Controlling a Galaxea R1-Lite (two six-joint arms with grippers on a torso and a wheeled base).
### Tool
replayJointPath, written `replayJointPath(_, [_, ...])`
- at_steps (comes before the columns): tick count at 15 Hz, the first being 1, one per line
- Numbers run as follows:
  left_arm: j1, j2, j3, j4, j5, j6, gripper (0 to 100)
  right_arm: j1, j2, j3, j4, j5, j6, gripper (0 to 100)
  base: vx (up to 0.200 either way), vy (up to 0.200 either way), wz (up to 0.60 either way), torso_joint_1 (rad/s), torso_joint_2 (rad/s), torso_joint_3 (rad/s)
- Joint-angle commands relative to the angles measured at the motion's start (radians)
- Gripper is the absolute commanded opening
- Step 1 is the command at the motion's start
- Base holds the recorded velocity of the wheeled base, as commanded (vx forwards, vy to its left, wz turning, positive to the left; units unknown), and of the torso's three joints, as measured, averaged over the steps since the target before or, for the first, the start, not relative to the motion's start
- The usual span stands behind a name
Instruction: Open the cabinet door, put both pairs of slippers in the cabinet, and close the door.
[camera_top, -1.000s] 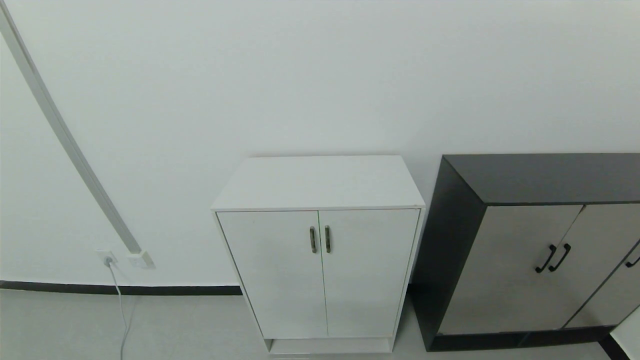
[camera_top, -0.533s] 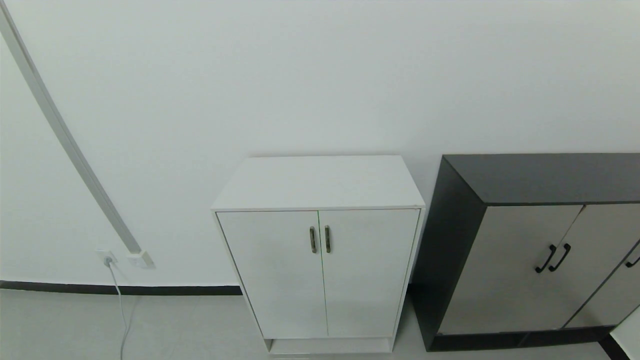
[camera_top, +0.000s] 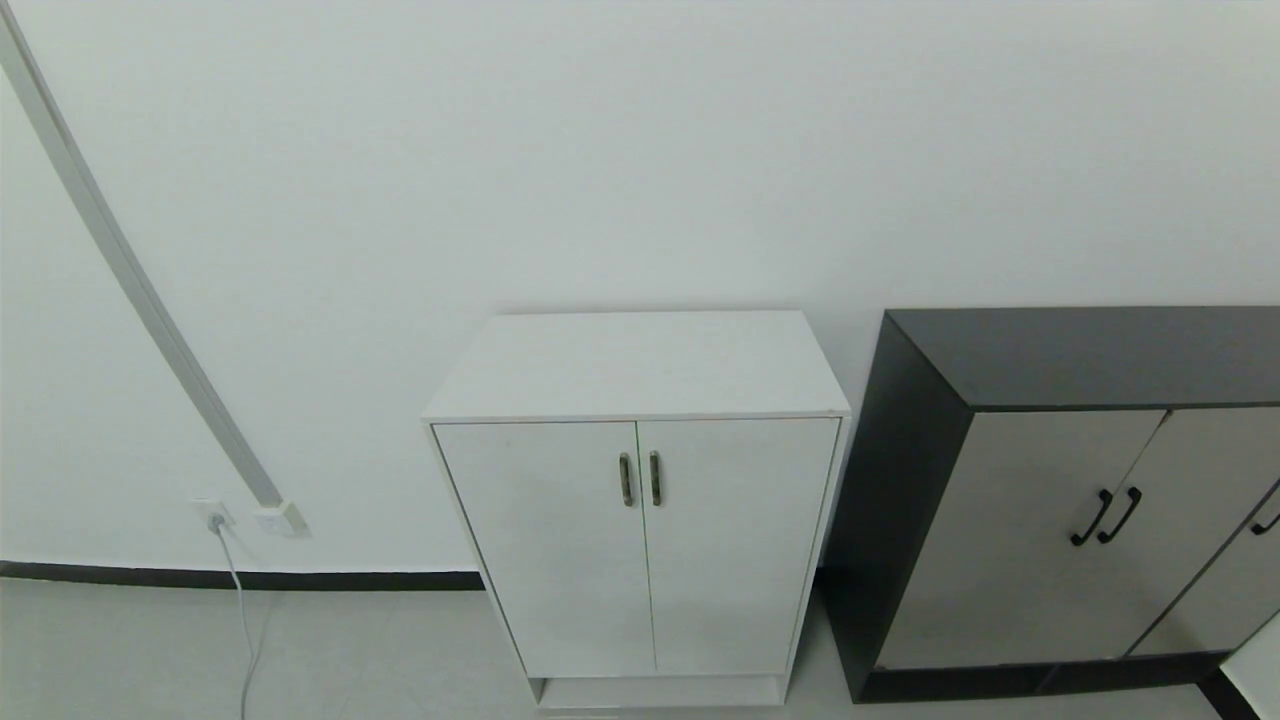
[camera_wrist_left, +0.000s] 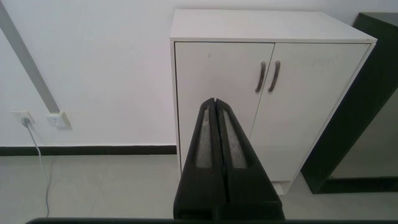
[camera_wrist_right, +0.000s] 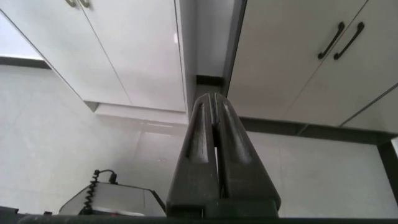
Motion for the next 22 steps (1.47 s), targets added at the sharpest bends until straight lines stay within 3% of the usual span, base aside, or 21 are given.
replayJointPath(1, [0.0, 0.0, 0.0, 0.0, 0.001, 0.0, 0, -0.018, -0.072, 0.0, 0.0, 0.001, 0.0, 0, 0.0, 0.0, 0.0, 0.0, 0.0, 0.0])
replayJointPath(7, [0.0, 0.0, 0.0, -0.001, 0.001, 0.001, 0, -0.122, -0.305, 0.001, -0.003, 0.001, 0.002, 0, 0.0, 0.0, 0.0, 0.0, 0.0, 0.0])
replayJointPath(12, [0.0, 0.0, 0.0, 0.0, 0.001, 0.001, 0, -0.124, -0.305, 0.001, -0.012, -0.018, 0.109, 0, 0.0, 0.0, 0.0, 0.0, 0.0, 0.0])
replayJointPath(16, [0.0, 0.0, 0.0, -0.001, 0.001, 0.003, 0, -0.124, -0.305, 0.003, -0.017, -0.067, 0.126, 0, 0.0, 0.0, 0.0, 0.0, 0.0, 0.0])
replayJointPath(22, [0.0, 0.0, 0.0, -0.001, -0.001, 0.006, 0, -0.124, -0.305, 0.003, -0.017, -0.061, 0.12, 0, 0.0, 0.0, 0.0, 0.0, 0.0, 0.0])
